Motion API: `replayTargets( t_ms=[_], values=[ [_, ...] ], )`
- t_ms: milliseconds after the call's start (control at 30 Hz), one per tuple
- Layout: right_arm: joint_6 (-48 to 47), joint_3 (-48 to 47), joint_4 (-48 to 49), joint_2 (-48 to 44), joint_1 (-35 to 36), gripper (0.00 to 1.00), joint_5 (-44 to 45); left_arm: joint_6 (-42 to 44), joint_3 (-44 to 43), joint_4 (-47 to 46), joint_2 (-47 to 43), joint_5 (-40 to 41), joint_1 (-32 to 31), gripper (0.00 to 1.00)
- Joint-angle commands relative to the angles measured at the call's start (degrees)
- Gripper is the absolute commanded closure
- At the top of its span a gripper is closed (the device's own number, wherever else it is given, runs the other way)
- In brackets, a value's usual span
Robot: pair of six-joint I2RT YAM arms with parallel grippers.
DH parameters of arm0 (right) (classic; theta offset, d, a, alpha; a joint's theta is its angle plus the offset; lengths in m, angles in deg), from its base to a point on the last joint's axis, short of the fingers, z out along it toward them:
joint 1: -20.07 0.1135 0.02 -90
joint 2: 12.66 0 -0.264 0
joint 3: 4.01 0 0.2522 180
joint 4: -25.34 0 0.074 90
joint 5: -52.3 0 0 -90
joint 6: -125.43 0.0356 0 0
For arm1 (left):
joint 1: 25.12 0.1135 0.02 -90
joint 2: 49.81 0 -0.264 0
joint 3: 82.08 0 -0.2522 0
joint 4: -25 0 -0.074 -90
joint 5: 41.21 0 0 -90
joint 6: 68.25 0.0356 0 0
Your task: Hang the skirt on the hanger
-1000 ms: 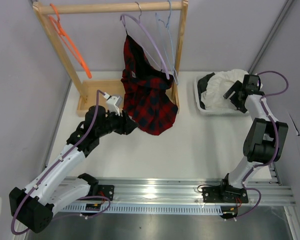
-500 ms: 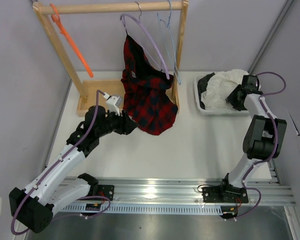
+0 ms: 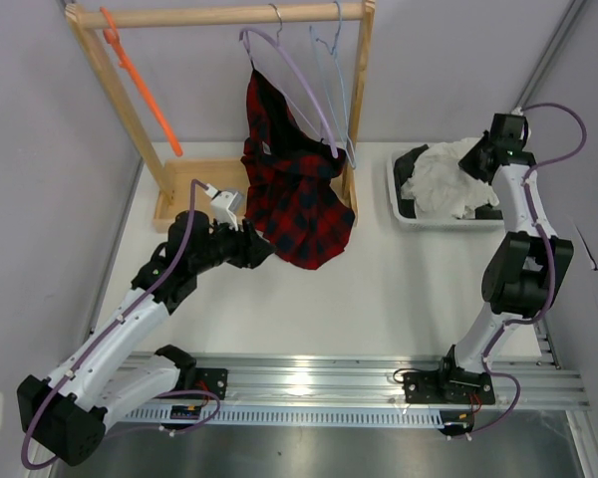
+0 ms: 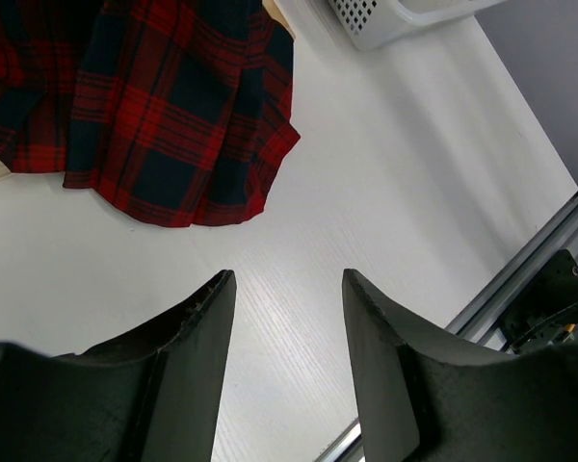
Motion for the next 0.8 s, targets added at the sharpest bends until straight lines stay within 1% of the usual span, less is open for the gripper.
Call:
replayTargets(
  t_ms=[0,300,400,433,700,767],
  values=[
    [0.1,-8.2,-1.2,-1.9,2.7,1.0,-0.7,1.4,0.1,-0.8,-1.3,0.0,-0.3,0.46],
    [-3.1,-17.4,-4.2,-8.4,9.1,1.0,-0.5,1.3,0.1,-0.8,-1.2,-0.3,-0.3,0.46],
    [-3.9,-19.9,-5.4,-12.0,9.8,1.0,-0.5,1.3,0.0,-0.8,-1.5,-0.3,-0.2,0.46],
    [-4.2,-20.6,-5.6,-14.1,11.0,1.0,-0.5,1.4,0.0,-0.8,-1.6,-0.4,-0.3,0.46],
    [-6.1,-21.2,-8.6,-23.7,16.5,1.0,4.1,1.3,0.0,-0.8,-2.0,-0.4,-0.3,0.46],
    [-6.2,-19.1,-9.7,-26.0,19.3,1.0,5.9,1.3,0.2,-0.7,-2.1,-0.4,-0.3,0.46]
  ],
)
